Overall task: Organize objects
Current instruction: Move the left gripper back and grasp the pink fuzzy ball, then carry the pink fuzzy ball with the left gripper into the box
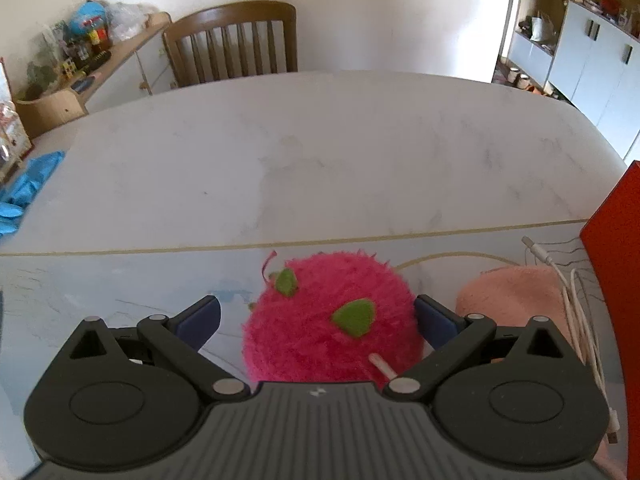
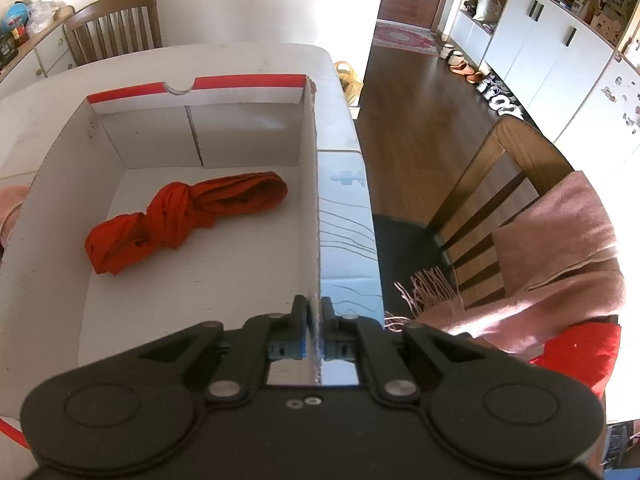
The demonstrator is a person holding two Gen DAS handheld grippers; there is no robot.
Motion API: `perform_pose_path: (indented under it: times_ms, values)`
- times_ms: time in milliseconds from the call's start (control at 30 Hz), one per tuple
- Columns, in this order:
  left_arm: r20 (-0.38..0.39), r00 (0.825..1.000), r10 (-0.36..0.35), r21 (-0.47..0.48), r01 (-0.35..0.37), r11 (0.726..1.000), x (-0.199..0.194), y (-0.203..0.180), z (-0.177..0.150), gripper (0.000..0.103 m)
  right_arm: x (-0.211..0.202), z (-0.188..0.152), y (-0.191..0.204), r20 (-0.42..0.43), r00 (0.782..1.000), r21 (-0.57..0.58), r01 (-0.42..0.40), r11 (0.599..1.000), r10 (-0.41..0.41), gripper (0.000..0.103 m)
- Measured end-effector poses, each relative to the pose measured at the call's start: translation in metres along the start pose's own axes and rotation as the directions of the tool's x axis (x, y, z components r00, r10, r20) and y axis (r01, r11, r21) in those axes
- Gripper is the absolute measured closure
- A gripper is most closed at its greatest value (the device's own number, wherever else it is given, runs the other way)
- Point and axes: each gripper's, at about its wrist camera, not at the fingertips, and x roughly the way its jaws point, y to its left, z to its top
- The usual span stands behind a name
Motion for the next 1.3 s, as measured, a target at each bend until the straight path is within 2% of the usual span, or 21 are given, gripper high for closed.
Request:
perform_pose_path:
  times_ms: [167,433,567,767,1100,1300]
  values:
    - [-0.023,0.999,-0.033,-0.013,0.033,0.999,0.011,0.0,-0.002,0.0,0.0,0.0,0.0,0.001,1.0,0.005,0.003,1.0,-0.003,0.098]
    - [-0.032,0.999,-0.033,-0.025,0.032,0.999,0.012,0.0,-0.002,0.002,0.0,0.0,-0.001,0.004,1.0,0.009,0.0,1.0,0.0,0.098]
    - [-0.03,0.999,-0.038,-0.018,0.038,0.999,0.008,0.001,-0.002,0.014,0.0,-0.001,-0.001,0.005,1.0,0.004,-0.001,1.0,0.001,0.098]
    - [-0.025,1.0,-0.014,0.013,0.014,1.0,0.0,-0.002,-0.004,0.019,0.0,0.0,-0.002,0.004,1.0,0.006,-0.005,1.0,0.005,0.099]
    - [0.009,1.0,-0.023,-0.037,0.023,0.999,-0.045,0.005,-0.006,0.021,0.0,0.0,-0.003,0.006,1.0,-0.003,-0.018,1.0,0.018,0.099]
    - [0.051,0.996,-0.079,-0.011,0.079,0.997,-0.086,-0.005,-0.003,0.021,0.001,-0.001,-0.009,0.013,0.999,0.014,-0.047,0.999,0.047,0.1]
